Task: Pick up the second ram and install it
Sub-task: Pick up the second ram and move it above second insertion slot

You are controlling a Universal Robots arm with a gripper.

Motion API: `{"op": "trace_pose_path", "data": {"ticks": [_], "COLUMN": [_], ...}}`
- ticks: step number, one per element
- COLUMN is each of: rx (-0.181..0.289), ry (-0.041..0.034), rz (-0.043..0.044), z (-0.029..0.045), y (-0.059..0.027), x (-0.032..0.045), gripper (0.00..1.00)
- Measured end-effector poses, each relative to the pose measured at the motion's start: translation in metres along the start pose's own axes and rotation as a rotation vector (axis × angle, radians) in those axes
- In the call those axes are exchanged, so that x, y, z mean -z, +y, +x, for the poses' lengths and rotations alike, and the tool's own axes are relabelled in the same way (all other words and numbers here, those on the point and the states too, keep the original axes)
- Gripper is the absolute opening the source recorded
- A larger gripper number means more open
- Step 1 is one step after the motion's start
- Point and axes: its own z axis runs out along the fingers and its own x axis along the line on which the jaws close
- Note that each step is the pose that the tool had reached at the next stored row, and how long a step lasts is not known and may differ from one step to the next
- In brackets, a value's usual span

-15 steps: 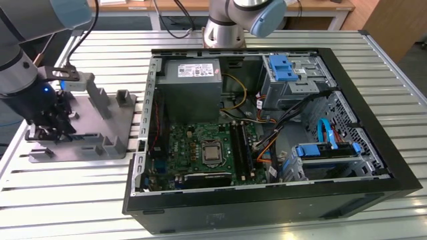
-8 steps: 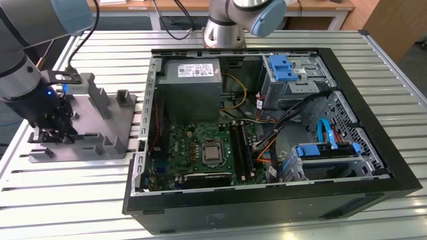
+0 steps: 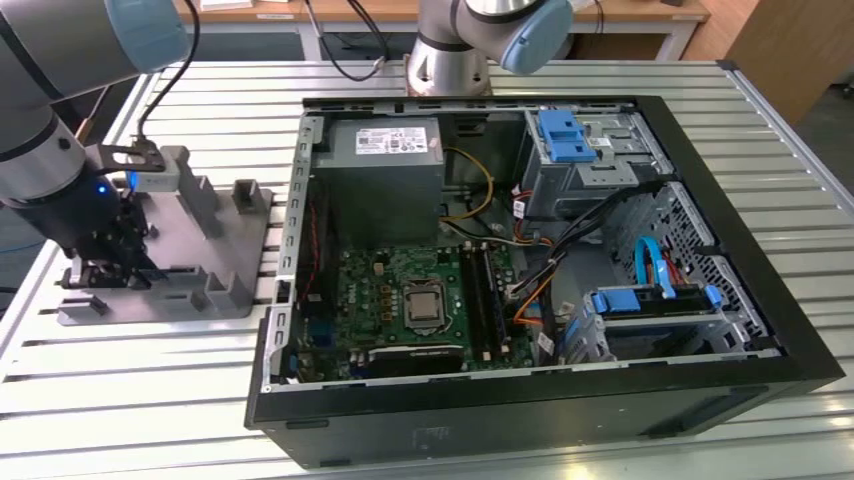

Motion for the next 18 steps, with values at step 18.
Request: {"op": "trace_pose_path", "data": {"ticks": [18], "rx": [0.000], "ry": [-0.0067], "rz": [0.0000], "z": [0.0000], "y": [0.0000], "x": [-0.0001], "gripper": [0.14]}}
